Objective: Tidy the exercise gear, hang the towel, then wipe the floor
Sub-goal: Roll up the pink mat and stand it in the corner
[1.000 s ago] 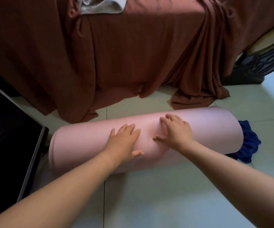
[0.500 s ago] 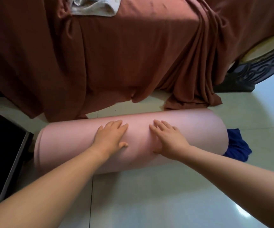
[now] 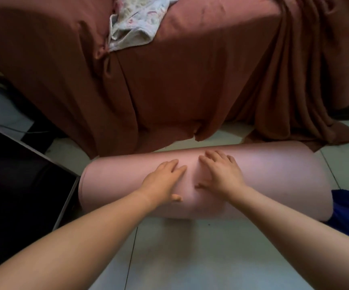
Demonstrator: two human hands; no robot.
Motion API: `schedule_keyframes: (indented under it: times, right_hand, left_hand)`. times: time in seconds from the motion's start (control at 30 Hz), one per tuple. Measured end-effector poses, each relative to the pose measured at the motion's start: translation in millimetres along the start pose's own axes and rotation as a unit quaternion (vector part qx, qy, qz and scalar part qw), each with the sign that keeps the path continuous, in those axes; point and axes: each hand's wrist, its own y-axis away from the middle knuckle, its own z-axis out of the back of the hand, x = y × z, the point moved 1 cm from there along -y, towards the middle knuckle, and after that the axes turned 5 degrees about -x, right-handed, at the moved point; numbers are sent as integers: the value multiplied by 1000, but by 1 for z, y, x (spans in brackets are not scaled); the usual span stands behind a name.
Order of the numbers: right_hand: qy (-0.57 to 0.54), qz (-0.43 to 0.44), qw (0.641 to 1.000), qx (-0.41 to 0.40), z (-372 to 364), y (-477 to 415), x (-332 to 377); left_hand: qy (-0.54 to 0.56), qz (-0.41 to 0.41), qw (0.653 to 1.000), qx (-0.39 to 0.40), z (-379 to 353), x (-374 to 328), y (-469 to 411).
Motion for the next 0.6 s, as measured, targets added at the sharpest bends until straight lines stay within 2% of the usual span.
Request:
schedule_keyframes:
  times: [0.3,0.6]
  right_hand:
    - [7,-1,1000,0,-2,-1,-7]
    - [62,18,996,63,4,27,-19]
  left_hand:
    - [-9,-39,999,9,-9,7,-28]
    - [3,-68,997,28,4,21,-58]
